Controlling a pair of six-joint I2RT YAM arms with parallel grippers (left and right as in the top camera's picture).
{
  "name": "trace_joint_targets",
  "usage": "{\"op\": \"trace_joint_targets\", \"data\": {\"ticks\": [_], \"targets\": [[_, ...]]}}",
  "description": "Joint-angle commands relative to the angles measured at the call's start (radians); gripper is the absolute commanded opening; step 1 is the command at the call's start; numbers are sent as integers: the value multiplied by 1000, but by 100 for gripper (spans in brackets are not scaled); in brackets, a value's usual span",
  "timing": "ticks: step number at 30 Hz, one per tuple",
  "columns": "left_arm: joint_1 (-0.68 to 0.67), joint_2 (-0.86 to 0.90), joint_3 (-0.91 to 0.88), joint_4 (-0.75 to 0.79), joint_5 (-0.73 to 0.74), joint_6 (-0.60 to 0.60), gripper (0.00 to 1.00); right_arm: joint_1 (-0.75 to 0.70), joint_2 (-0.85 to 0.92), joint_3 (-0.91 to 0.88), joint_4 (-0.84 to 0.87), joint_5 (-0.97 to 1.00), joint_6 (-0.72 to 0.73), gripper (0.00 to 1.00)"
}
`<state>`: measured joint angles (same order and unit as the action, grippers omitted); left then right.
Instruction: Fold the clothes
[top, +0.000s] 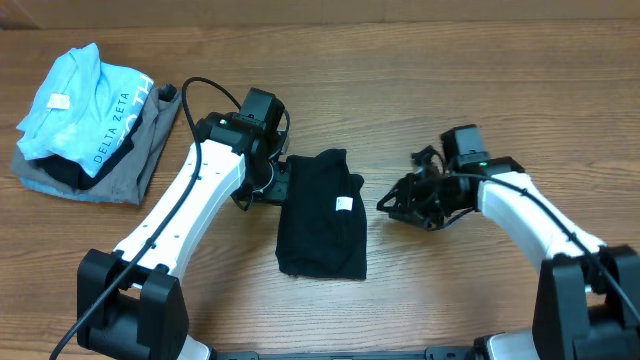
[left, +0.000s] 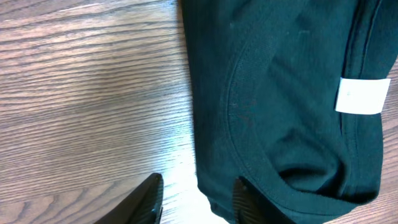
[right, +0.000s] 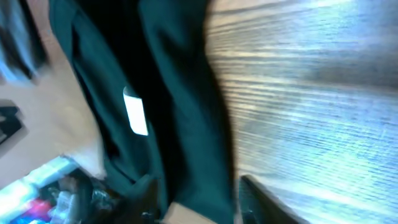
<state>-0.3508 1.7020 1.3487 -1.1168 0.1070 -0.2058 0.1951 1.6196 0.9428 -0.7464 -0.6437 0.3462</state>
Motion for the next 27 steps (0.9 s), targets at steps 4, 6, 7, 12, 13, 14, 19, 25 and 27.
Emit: {"op": "trace_joint_targets", "data": {"ticks": [4,6,7,12,13,14,19,25,27], "targets": [[12,-7,0,7,-10,-11,55,94,-8,27,71,108,-59,56],[12,-7,-1,5,-9,-11,57,126,1,27,108,108,-59,51],[12,-7,-1,3,-10,-11,57,139,6,27,124,108,-58,49],[12,-7,-2,2,-10,-11,57,195,48,27,196,123,-31,40],[12,-7,-2,2,-10,-11,58,205,60,27,207,124,-31,39],[12,-7,-2,2,-10,-11,58,212,72,27,214,128,-31,39],[12,-7,-2,3,-10,-11,60,218,105,27,220,109,-27,29],[12,-7,-7,3,-10,-11,63,200,86,47,181,48,-28,4],[12,-7,-10,3,-10,-11,64,176,66,67,131,75,-29,4]]}}
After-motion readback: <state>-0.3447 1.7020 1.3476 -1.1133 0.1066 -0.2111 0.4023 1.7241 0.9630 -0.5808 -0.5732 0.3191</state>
